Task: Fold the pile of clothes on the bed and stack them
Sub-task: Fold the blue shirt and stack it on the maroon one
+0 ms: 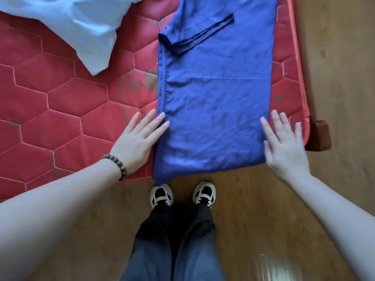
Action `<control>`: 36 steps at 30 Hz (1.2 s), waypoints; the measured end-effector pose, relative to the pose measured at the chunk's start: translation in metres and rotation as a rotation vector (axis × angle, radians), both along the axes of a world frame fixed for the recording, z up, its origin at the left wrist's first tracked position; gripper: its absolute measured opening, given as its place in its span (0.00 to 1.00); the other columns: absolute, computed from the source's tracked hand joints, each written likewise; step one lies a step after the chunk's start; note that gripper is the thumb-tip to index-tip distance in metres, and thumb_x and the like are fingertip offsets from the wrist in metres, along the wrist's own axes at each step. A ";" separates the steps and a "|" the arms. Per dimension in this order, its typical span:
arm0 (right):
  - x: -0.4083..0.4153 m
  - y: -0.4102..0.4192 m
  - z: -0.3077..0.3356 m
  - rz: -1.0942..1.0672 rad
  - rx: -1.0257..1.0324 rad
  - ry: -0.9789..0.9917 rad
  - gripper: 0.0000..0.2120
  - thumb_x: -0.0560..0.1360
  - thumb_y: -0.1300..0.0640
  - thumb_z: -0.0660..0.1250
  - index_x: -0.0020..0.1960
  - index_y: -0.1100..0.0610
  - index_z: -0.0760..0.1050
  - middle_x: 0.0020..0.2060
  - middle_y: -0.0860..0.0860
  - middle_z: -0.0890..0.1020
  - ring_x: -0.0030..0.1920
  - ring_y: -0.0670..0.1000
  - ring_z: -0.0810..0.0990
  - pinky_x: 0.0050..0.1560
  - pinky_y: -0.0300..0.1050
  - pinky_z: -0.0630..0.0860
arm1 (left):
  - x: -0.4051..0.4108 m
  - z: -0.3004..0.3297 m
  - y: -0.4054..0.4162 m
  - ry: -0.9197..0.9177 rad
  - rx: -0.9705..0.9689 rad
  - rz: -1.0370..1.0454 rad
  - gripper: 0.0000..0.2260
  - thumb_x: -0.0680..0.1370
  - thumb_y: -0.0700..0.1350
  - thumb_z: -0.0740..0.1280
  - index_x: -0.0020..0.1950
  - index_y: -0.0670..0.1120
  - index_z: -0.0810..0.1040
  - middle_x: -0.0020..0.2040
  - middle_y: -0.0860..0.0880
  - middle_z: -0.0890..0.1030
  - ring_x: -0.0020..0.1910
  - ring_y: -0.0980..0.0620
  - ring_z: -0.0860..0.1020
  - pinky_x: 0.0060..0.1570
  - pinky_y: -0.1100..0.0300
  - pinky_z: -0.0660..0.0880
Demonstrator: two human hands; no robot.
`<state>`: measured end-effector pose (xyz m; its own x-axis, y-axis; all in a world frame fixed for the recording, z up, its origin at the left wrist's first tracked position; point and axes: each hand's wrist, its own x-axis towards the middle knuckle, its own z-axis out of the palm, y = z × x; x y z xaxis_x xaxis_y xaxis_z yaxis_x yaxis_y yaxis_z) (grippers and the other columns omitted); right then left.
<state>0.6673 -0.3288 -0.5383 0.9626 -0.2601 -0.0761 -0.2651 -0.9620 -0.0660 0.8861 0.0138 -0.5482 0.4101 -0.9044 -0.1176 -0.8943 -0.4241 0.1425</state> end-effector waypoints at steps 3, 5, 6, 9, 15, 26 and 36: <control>-0.011 -0.020 0.005 -0.018 0.003 0.017 0.29 0.77 0.57 0.57 0.77 0.54 0.58 0.77 0.57 0.58 0.77 0.58 0.56 0.74 0.65 0.52 | 0.010 -0.001 0.000 -0.061 0.010 -0.042 0.33 0.72 0.33 0.51 0.78 0.47 0.57 0.78 0.46 0.58 0.78 0.44 0.51 0.76 0.44 0.47; -0.012 -0.018 0.006 0.077 0.032 0.038 0.29 0.76 0.55 0.57 0.77 0.53 0.59 0.77 0.56 0.58 0.77 0.57 0.57 0.74 0.65 0.52 | 0.010 -0.004 -0.004 -0.063 -0.012 -0.131 0.31 0.74 0.33 0.50 0.78 0.48 0.57 0.78 0.46 0.57 0.78 0.46 0.46 0.76 0.45 0.45; -0.011 -0.016 0.005 0.141 0.044 0.049 0.29 0.76 0.55 0.57 0.77 0.52 0.59 0.77 0.56 0.59 0.76 0.57 0.57 0.73 0.65 0.52 | 0.009 -0.005 -0.007 -0.065 -0.021 -0.188 0.30 0.75 0.33 0.49 0.78 0.47 0.57 0.77 0.46 0.58 0.78 0.46 0.44 0.76 0.46 0.46; -0.010 -0.014 0.003 0.247 0.067 0.067 0.29 0.76 0.53 0.57 0.76 0.51 0.60 0.77 0.56 0.59 0.76 0.58 0.58 0.73 0.66 0.52 | 0.007 -0.005 -0.012 -0.048 -0.011 -0.341 0.32 0.73 0.33 0.47 0.77 0.47 0.59 0.77 0.45 0.59 0.78 0.46 0.43 0.75 0.45 0.47; -0.003 -0.020 0.005 0.386 0.011 0.045 0.31 0.74 0.52 0.59 0.77 0.48 0.59 0.77 0.56 0.58 0.77 0.57 0.57 0.73 0.67 0.51 | 0.006 -0.003 -0.011 -0.006 0.031 -0.397 0.34 0.70 0.31 0.58 0.77 0.46 0.62 0.77 0.42 0.60 0.78 0.45 0.46 0.75 0.44 0.48; 0.017 -0.012 0.003 0.755 0.072 0.096 0.31 0.72 0.56 0.68 0.73 0.48 0.67 0.75 0.55 0.62 0.75 0.58 0.61 0.73 0.65 0.55 | -0.001 0.000 -0.012 0.119 0.006 -0.497 0.35 0.68 0.33 0.67 0.75 0.47 0.66 0.76 0.43 0.63 0.75 0.42 0.61 0.75 0.47 0.52; 0.078 -0.010 0.042 -0.778 1.482 0.289 0.15 0.76 0.50 0.63 0.47 0.62 0.79 0.35 0.50 0.83 0.35 0.47 0.77 0.39 0.44 0.74 | 0.047 0.041 -0.071 1.241 -0.315 1.129 0.15 0.76 0.53 0.66 0.34 0.46 0.77 0.31 0.48 0.76 0.36 0.49 0.73 0.36 0.57 0.69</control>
<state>0.7450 -0.3385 -0.4966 0.5630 -0.1791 -0.8068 -0.7733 0.2302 -0.5908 0.9332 -0.0571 -0.5074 0.6221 -0.2996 -0.7234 0.5126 -0.5425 0.6655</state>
